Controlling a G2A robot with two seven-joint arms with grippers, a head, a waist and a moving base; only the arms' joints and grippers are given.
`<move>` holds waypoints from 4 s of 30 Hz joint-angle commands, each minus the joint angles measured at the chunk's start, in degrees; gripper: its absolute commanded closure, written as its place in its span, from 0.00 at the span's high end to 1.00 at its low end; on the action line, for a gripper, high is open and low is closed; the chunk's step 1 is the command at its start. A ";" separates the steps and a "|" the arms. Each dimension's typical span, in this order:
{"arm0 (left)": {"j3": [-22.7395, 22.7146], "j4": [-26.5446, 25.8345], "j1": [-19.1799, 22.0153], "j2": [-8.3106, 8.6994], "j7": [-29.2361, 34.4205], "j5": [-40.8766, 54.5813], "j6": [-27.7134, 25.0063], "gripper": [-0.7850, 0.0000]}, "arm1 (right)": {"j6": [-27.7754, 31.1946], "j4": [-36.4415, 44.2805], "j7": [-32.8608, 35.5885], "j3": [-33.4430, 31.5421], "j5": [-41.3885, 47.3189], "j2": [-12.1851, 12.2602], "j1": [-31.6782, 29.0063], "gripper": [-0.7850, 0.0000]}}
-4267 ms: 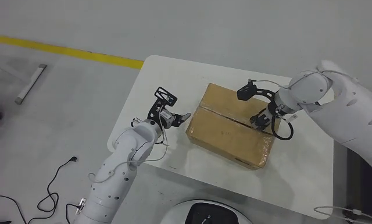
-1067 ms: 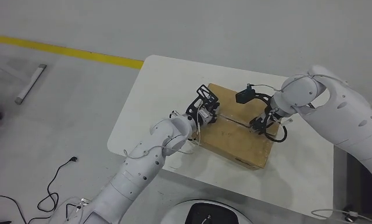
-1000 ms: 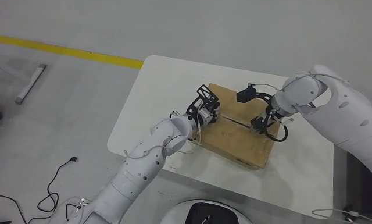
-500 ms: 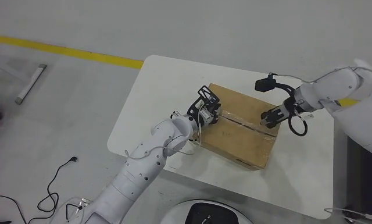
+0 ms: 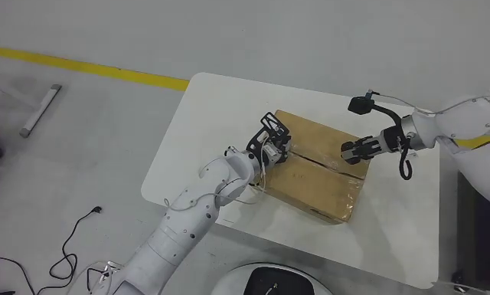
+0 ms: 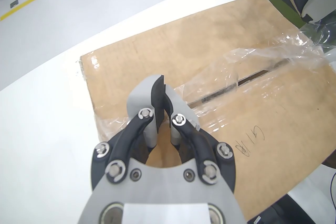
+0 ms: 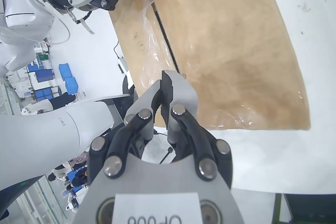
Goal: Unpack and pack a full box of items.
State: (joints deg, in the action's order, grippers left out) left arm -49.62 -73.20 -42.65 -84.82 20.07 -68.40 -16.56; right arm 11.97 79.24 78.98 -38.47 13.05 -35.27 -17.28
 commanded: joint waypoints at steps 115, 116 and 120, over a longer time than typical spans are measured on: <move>-15.41 -19.66 -11.80 2.56 -0.55 -9.47 -0.89 1.00 | 2.48 9.34 -55.37 -31.10 -14.86 4.21 -33.37 0.00; -15.41 -19.66 -11.80 2.56 -0.55 -9.47 -0.89 1.00 | 1.90 9.24 -60.17 -32.49 -14.71 4.25 -35.17 0.00; -15.41 -19.66 -11.80 2.56 -0.55 -9.47 -0.89 1.00 | -4.45 11.19 -78.89 -39.66 -16.76 4.82 -45.24 0.00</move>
State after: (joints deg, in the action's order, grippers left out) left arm -65.04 -92.85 -54.45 -82.26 19.52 -77.87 -17.44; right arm 10.34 89.09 7.54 -75.66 -3.15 -30.62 -58.39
